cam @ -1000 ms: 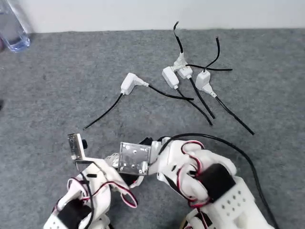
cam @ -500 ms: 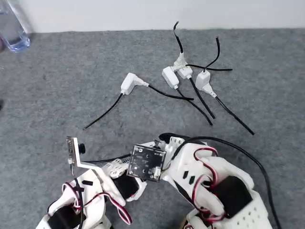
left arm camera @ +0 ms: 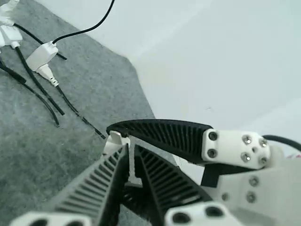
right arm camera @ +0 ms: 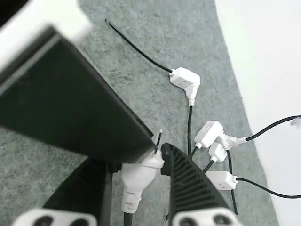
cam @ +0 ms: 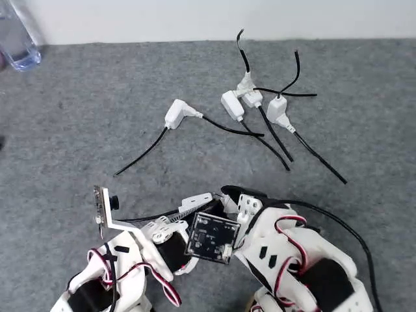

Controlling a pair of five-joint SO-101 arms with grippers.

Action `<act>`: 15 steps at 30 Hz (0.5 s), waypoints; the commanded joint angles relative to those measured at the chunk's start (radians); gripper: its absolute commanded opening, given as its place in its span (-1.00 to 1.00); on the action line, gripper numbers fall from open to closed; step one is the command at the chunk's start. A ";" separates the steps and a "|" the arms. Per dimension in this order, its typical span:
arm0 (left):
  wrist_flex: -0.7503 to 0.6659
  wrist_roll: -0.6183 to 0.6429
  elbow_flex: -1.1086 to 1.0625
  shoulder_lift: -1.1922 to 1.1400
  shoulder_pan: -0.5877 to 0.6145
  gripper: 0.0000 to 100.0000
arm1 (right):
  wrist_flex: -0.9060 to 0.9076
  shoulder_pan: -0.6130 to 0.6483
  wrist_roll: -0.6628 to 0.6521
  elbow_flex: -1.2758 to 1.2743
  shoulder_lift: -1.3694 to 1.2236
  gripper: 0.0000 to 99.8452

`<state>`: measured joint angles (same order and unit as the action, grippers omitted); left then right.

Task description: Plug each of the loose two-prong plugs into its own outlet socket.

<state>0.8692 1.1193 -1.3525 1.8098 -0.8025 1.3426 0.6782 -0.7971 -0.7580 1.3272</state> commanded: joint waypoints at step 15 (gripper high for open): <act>-0.005 0.002 -0.002 0.011 0.003 -0.95 | 0.062 0.079 -0.002 0.018 0.076 -0.98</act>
<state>0.8692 1.1224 -1.3510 1.8098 -0.8040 1.4009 0.7227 -0.7940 -0.7595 1.3840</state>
